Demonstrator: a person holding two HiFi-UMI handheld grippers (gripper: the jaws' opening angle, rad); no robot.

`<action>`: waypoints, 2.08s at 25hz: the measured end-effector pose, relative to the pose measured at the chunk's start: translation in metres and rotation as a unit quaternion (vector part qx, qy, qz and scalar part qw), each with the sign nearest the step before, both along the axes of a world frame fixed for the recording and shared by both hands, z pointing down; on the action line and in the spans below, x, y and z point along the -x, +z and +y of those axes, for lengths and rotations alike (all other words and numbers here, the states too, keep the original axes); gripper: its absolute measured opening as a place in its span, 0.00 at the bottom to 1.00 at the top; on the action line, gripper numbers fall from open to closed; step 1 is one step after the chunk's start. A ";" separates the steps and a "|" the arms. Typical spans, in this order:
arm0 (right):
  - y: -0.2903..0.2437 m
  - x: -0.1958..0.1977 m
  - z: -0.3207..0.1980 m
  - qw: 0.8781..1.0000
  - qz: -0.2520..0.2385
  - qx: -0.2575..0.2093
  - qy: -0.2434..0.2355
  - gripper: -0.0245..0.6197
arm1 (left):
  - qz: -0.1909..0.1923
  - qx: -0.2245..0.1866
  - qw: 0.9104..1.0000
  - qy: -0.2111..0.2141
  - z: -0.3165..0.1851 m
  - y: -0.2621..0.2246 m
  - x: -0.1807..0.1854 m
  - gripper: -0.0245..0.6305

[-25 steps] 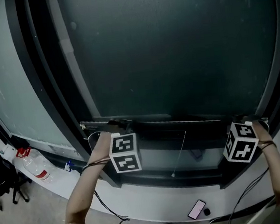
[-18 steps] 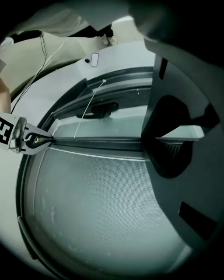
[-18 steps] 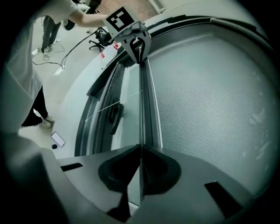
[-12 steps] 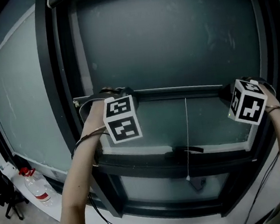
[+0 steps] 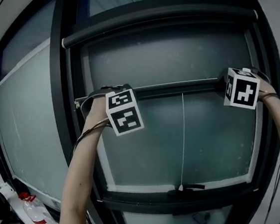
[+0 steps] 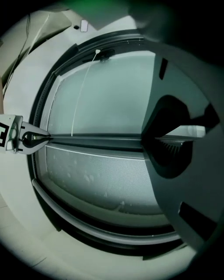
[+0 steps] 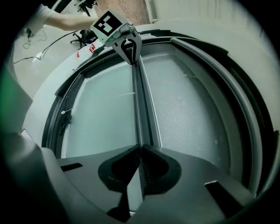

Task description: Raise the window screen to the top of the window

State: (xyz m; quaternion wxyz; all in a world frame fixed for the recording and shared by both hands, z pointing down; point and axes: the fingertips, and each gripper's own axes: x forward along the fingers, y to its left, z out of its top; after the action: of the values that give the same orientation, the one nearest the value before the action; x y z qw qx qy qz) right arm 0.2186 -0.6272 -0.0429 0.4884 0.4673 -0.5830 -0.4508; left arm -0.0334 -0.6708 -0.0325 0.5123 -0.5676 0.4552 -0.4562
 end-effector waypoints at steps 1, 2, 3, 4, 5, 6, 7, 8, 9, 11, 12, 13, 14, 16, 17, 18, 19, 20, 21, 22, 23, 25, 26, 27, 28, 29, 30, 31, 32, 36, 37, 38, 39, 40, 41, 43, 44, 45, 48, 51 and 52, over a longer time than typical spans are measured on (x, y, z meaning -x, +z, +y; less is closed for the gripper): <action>-0.013 0.000 0.000 1.000 0.000 -0.012 0.001 0.07 | 0.004 -0.010 1.000 0.002 -0.001 -0.013 0.000 0.07; -0.025 0.000 -0.001 1.000 0.000 -0.020 0.003 0.07 | 0.007 -0.017 1.000 0.002 -0.001 -0.026 0.000 0.07; -0.037 0.001 -0.001 1.000 0.000 -0.027 0.005 0.07 | 0.007 -0.023 1.000 0.000 -0.002 -0.037 0.001 0.07; -0.048 0.002 -0.001 0.999 0.002 -0.036 0.006 0.07 | 0.006 -0.031 1.000 -0.004 -0.001 -0.049 0.001 0.07; -0.060 0.003 -0.002 0.999 0.005 -0.048 0.007 0.07 | 0.005 -0.042 0.999 -0.007 -0.001 -0.061 0.002 0.07; -0.072 0.003 -0.002 0.998 0.008 -0.060 0.007 0.07 | 0.006 -0.054 0.998 -0.010 -0.001 -0.073 0.003 0.07; -0.084 0.004 -0.002 0.997 0.009 -0.072 0.008 0.07 | 0.009 -0.064 0.998 -0.012 -0.001 -0.085 0.004 0.07; -0.095 0.004 -0.002 0.997 0.009 -0.081 0.008 0.06 | 0.013 -0.072 0.997 -0.013 -0.001 -0.097 0.004 0.07; -0.106 0.004 -0.003 0.996 0.009 -0.088 0.009 0.06 | 0.016 -0.077 0.997 -0.012 -0.001 -0.108 0.003 0.07; -0.123 0.003 -0.003 0.995 0.014 -0.099 0.011 0.06 | 0.014 -0.085 0.996 -0.010 -0.002 -0.125 0.002 0.07; -0.130 0.003 -0.002 0.995 0.015 -0.102 0.009 0.06 | 0.012 -0.089 0.996 -0.007 -0.002 -0.132 0.002 0.07; -0.139 0.004 -0.002 0.994 0.013 -0.105 0.005 0.07 | 0.012 -0.094 0.995 -0.004 -0.002 -0.141 0.003 0.07; -0.150 0.004 0.000 0.994 0.008 -0.109 0.003 0.06 | 0.015 -0.101 0.995 -0.001 -0.001 -0.152 0.004 0.07; -0.174 0.005 0.002 0.993 -0.002 -0.116 0.005 0.07 | 0.022 -0.111 0.994 0.001 0.001 -0.176 0.004 0.07; -0.184 0.005 0.003 0.993 -0.005 -0.119 0.009 0.07 | 0.023 -0.112 0.993 -0.003 0.002 -0.185 0.004 0.07; -0.191 0.006 0.002 0.992 -0.005 -0.124 0.013 0.07 | 0.021 -0.113 0.993 -0.009 0.002 -0.192 0.005 0.07; -0.197 0.006 0.002 0.991 -0.004 -0.131 0.016 0.07 | 0.018 -0.116 0.993 -0.015 0.002 -0.198 0.005 0.07; -0.202 0.007 0.001 0.990 -0.002 -0.138 0.018 0.07 | 0.015 -0.119 0.993 -0.019 0.001 -0.203 0.005 0.07; -0.206 0.007 0.001 0.989 -0.001 -0.145 0.019 0.06 | 0.014 -0.121 0.992 -0.021 0.001 -0.208 0.005 0.07; -0.209 0.007 0.001 0.988 0.000 -0.151 0.018 0.07 | 0.014 -0.124 0.992 -0.022 0.001 -0.212 0.006 0.07; -0.213 0.008 0.001 0.987 0.001 -0.158 0.017 0.06 | 0.014 -0.128 0.991 -0.024 0.001 -0.216 0.007 0.07; -0.223 0.008 0.002 0.984 0.004 -0.178 0.017 0.06 | 0.013 -0.145 0.989 -0.032 0.001 -0.225 0.007 0.07; -0.228 0.008 0.002 0.982 0.003 -0.190 0.018 0.07 | 0.014 -0.156 0.987 -0.036 0.001 -0.230 0.006 0.07; -0.233 0.007 0.002 0.979 0.000 -0.204 0.018 0.06 | 0.017 -0.169 0.985 -0.038 0.001 -0.236 0.005 0.07; -0.238 0.006 0.003 0.976 -0.003 -0.217 0.018 0.06 | 0.023 -0.181 0.982 -0.038 0.001 -0.242 0.004 0.07; -0.241 0.006 0.002 0.973 -0.007 -0.228 0.018 0.07 | 0.033 -0.189 0.981 -0.035 0.000 -0.246 0.004 0.07; -0.243 0.006 0.002 0.971 -0.009 -0.238 0.017 0.07 | 0.049 -0.192 0.980 -0.028 0.000 -0.248 0.004 0.07; -0.245 0.008 0.003 0.969 -0.010 -0.248 0.014 0.07 | 0.072 -0.194 0.978 -0.018 0.001 -0.249 0.004 0.07; -0.246 0.009 0.004 0.965 -0.011 -0.262 0.009 0.07 | 0.100 -0.200 0.975 -0.005 0.002 -0.250 0.005 0.08; -0.244 0.008 0.014 0.936 -0.052 -0.347 -0.013 0.08 | 0.232 -0.246 0.939 0.062 0.014 -0.246 0.014 0.10; -0.240 0.006 0.018 0.929 -0.075 -0.362 -0.016 0.08 | 0.266 -0.245 0.929 0.076 0.017 -0.239 0.016 0.10; -0.233 0.005 0.022 0.923 -0.103 -0.371 -0.023 0.08 | 0.300 -0.237 0.920 0.091 0.020 -0.229 0.018 0.10; -0.223 0.004 0.024 0.917 -0.137 -0.374 -0.035 0.08 | 0.335 -0.225 0.908 0.110 0.023 -0.216 0.019 0.10; -0.211 0.003 0.027 0.910 -0.177 -0.371 -0.053 0.08 | 0.371 -0.210 0.895 0.132 0.026 -0.202 0.018 0.10; -0.195 0.002 0.029 0.902 -0.222 -0.364 -0.074 0.08 | 0.406 -0.193 0.880 0.153 0.029 -0.185 0.016 0.10; -0.157 0.000 0.036 0.877 -0.314 -0.341 -0.123 0.08 | 0.468 -0.158 0.849 0.189 0.036 -0.143 0.010 0.10; -0.135 -0.002 0.041 0.861 -0.359 -0.329 -0.147 0.08 | 0.490 -0.147 0.836 0.199 0.042 -0.119 0.007 0.10; -0.109 -0.003 0.047 0.843 -0.400 -0.317 -0.169 0.08 | 0.502 -0.142 0.829 0.202 0.049 -0.093 0.004 0.10; -0.015 -0.001 0.068 0.800 -0.485 -0.279 -0.215 0.08 | 0.517 -0.124 0.825 0.192 0.069 0.000 -0.002 0.10; 0.108 0.012 0.098 0.789 -0.522 -0.218 -0.238 0.08 | 0.549 -0.060 0.812 0.188 0.092 0.123 -0.008 0.10; 0.155 0.018 0.109 0.787 -0.539 -0.191 -0.232 0.08 | 0.562 -0.035 0.806 0.184 0.102 0.167 -0.009 0.10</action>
State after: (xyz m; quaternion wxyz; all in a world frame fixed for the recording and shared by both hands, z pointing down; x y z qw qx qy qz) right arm 0.2009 -0.5179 0.1120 -0.1231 0.5689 -0.7442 -0.3278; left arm -0.0243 -0.5691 0.1350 0.2611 -0.7791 0.5666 0.0614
